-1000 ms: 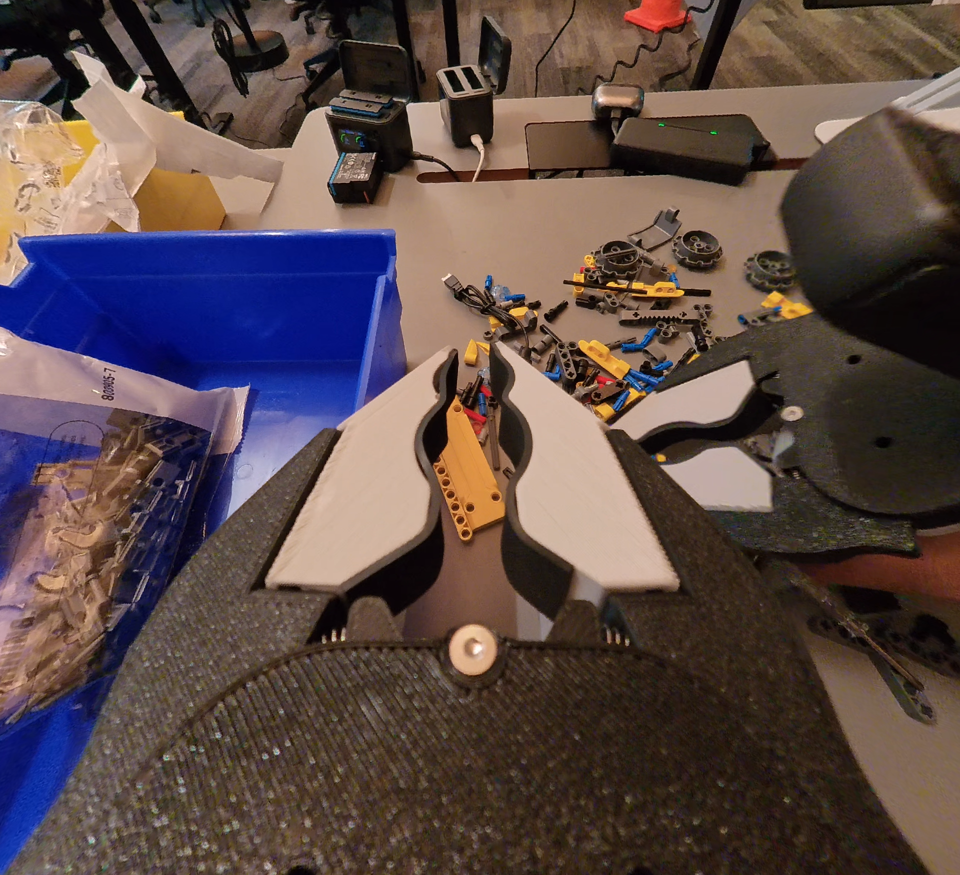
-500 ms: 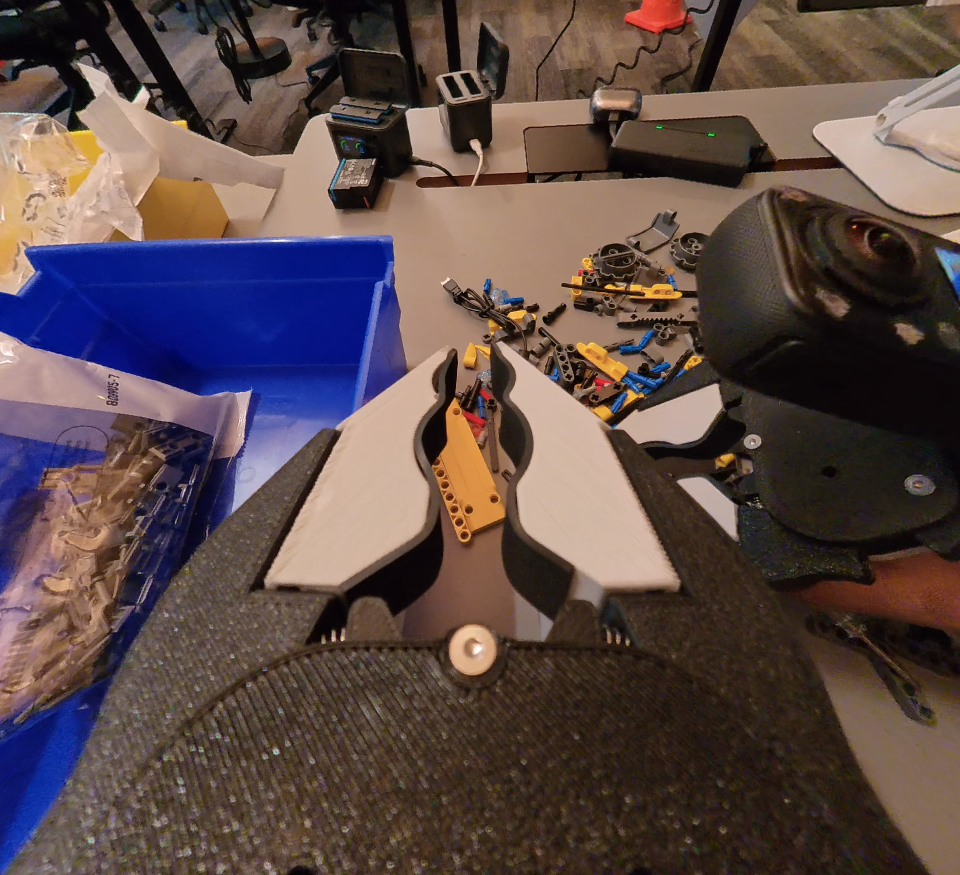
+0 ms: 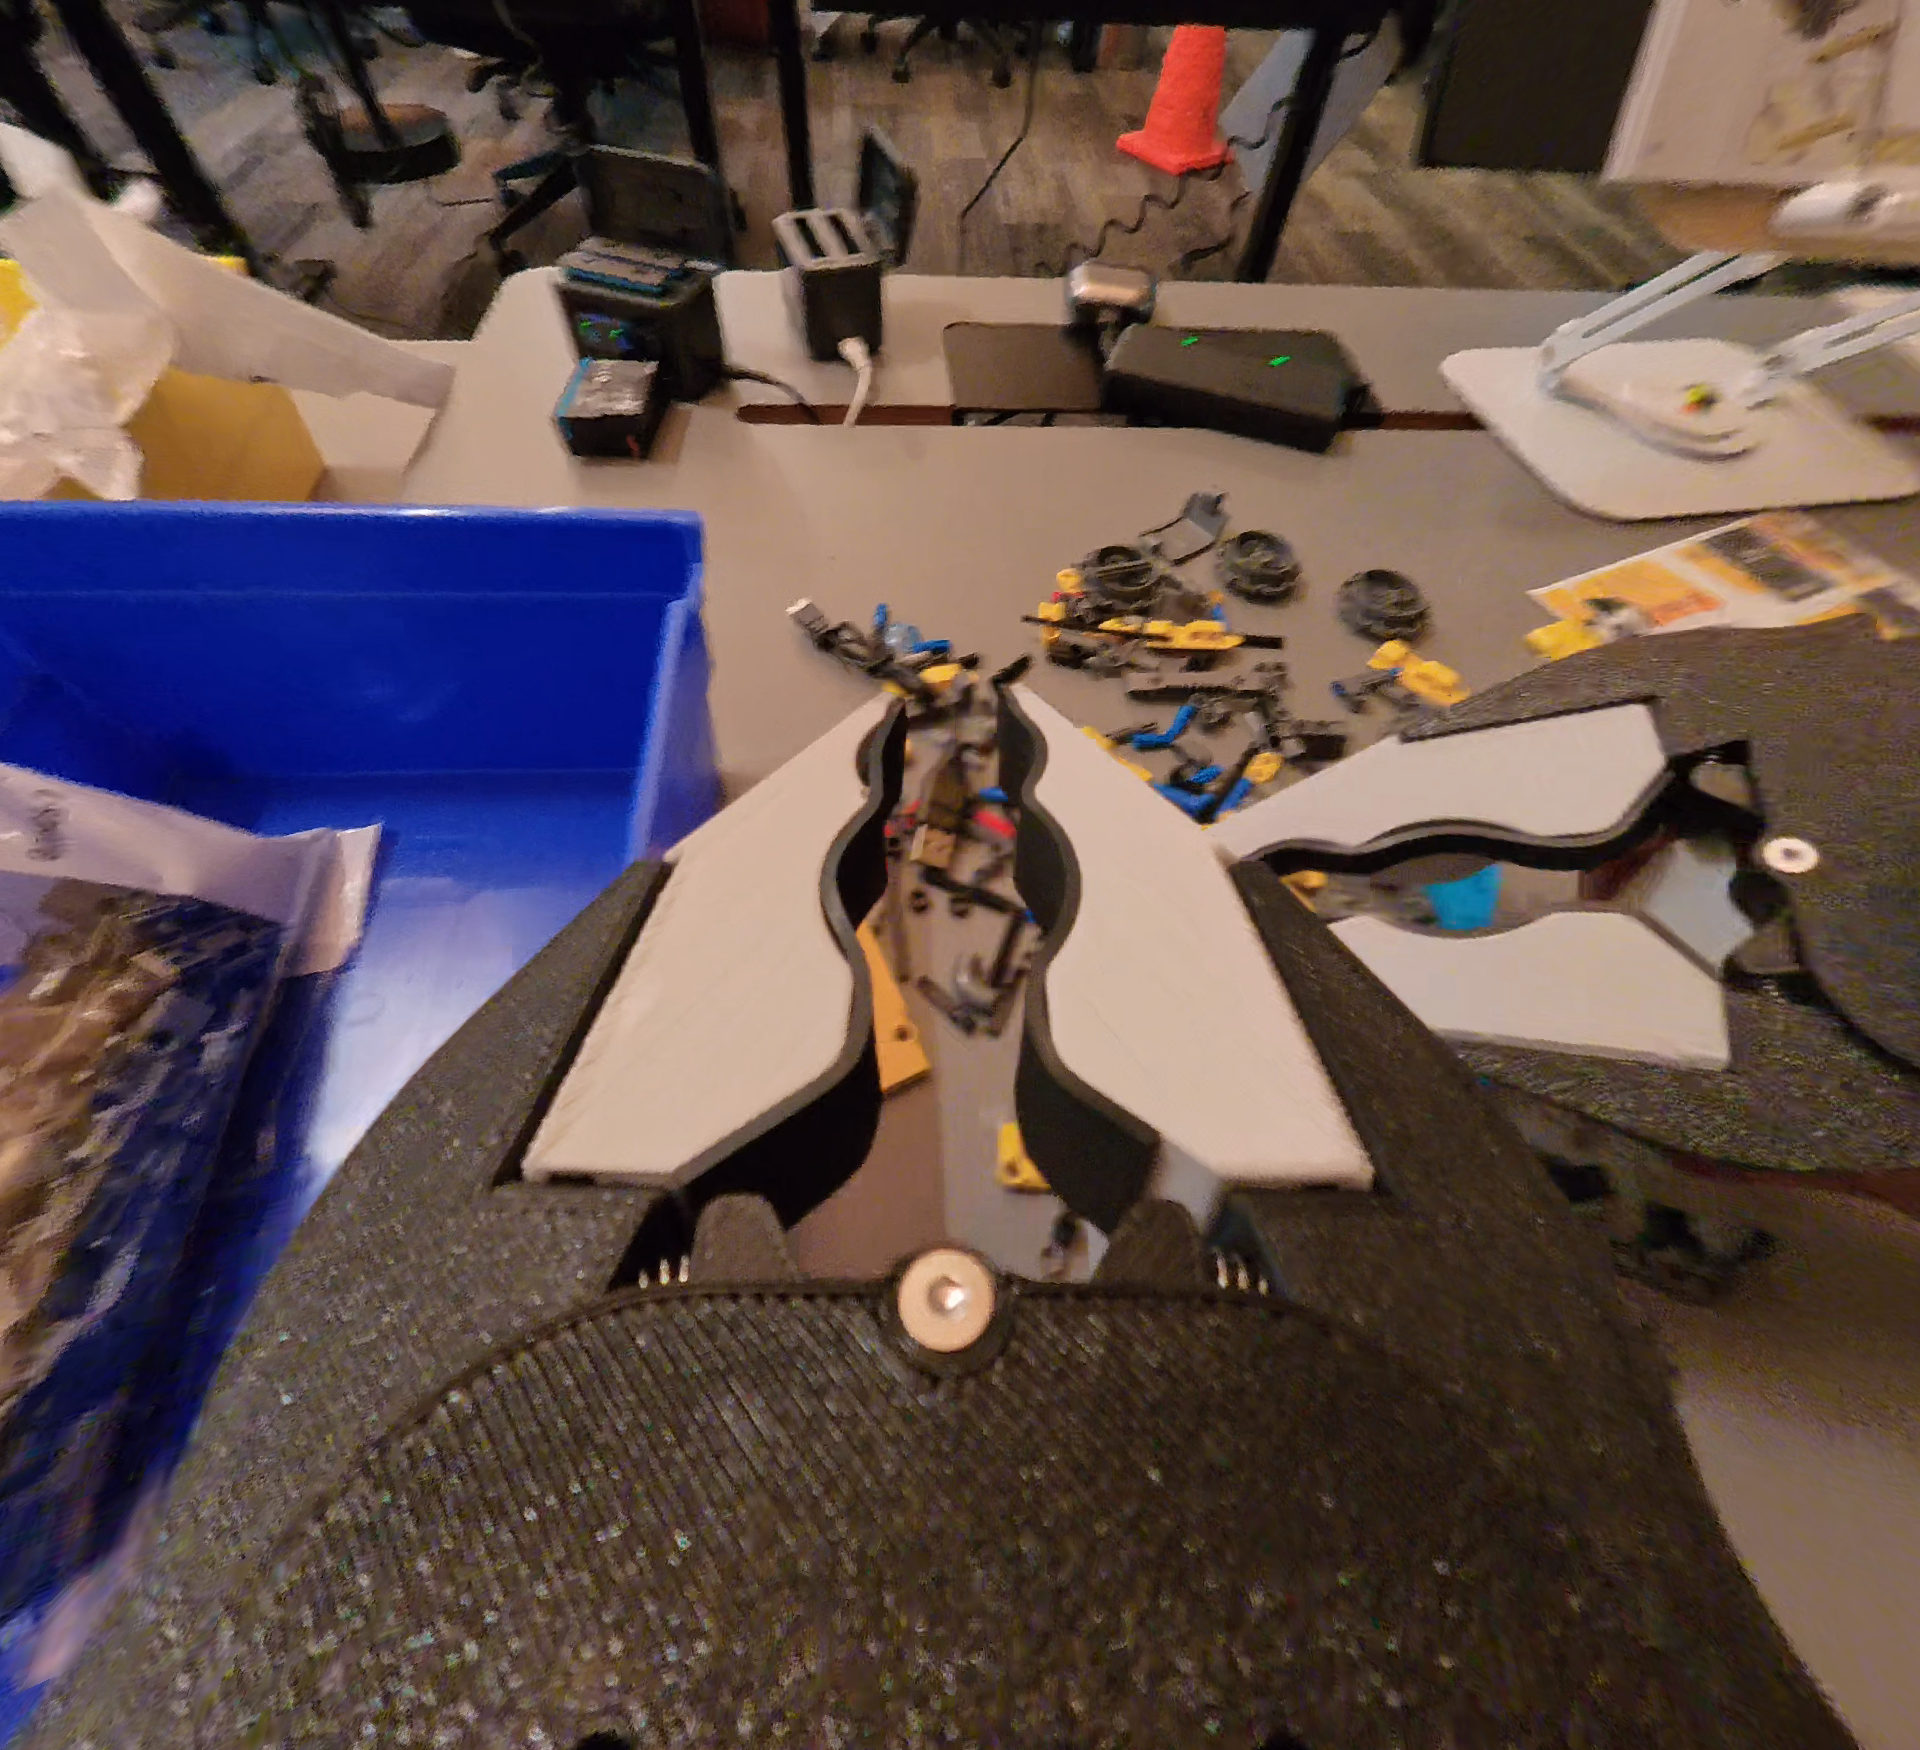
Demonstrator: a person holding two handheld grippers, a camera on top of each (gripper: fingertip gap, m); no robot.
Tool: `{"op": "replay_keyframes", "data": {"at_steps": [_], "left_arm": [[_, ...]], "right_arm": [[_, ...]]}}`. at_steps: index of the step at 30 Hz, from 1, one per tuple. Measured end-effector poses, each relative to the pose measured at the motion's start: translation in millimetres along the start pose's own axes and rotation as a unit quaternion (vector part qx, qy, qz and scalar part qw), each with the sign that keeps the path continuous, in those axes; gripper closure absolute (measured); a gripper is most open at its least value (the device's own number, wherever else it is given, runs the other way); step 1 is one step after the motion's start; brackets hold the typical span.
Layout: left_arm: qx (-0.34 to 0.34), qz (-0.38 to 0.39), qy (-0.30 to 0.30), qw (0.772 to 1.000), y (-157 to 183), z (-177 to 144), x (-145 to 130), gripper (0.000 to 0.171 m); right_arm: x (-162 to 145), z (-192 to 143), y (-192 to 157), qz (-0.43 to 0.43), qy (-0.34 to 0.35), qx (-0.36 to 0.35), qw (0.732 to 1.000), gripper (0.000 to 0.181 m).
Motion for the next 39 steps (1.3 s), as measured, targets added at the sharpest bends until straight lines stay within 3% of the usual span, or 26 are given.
{"op": "replay_keyframes", "data": {"at_steps": [2, 3, 6, 10, 14, 16, 18, 23, 30, 39], "left_arm": [[-0.081, -0.035, 0.006, 0.996, 8, -1, 2, 0.148], [-0.164, -0.056, 0.003, 0.985, 16, -2, 2, 0.144], [-0.363, -0.14, 0.0, 0.921, 32, -9, 8, 0.139], [-0.45, -0.154, -0.001, 0.879, 46, -17, 11, 0.14], [-0.552, -0.161, -0.028, 0.817, 69, -23, 13, 0.141], [-0.576, -0.16, -0.03, 0.801, 79, -24, 14, 0.145], [-0.572, -0.146, -0.037, 0.806, 85, -23, 13, 0.156], [-0.588, -0.157, -0.031, 0.793, 85, -26, 15, 0.16], [-0.636, -0.233, -0.027, 0.735, 76, -16, 13, 0.167], [-0.668, -0.25, -0.041, 0.699, 81, -14, 12, 0.166]], "right_arm": [[0, -26, 2, -0.024, 0.038, -0.046, 0.998, 0.175], [0, -39, 3, -0.032, 0.057, -0.062, 0.996, 0.175], [7, -80, 7, -0.042, 0.119, -0.105, 0.986, 0.175], [24, -129, 5, -0.124, 0.174, -0.172, 0.962, 0.175], [37, -153, -6, -0.232, 0.156, -0.229, 0.933, 0.175], [39, -156, -11, -0.271, 0.138, -0.242, 0.922, 0.175], [41, -158, -14, -0.296, 0.129, -0.253, 0.912, 0.175], [44, -163, -15, -0.292, 0.141, -0.257, 0.91, 0.175], [46, -172, -13, -0.269, 0.19, -0.241, 0.913, 0.169], [45, -166, -17, -0.3, 0.169, -0.279, 0.896, 0.173]]}}
Point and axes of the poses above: each gripper's, where its closed fingertips meet, z out along the fingers, x out of its top, y = z × x across the jaws, the point moved 10 cm from there along -z, back along the fingers, and after that the axes turned 14 degrees about -z, right-handed, at the moved point
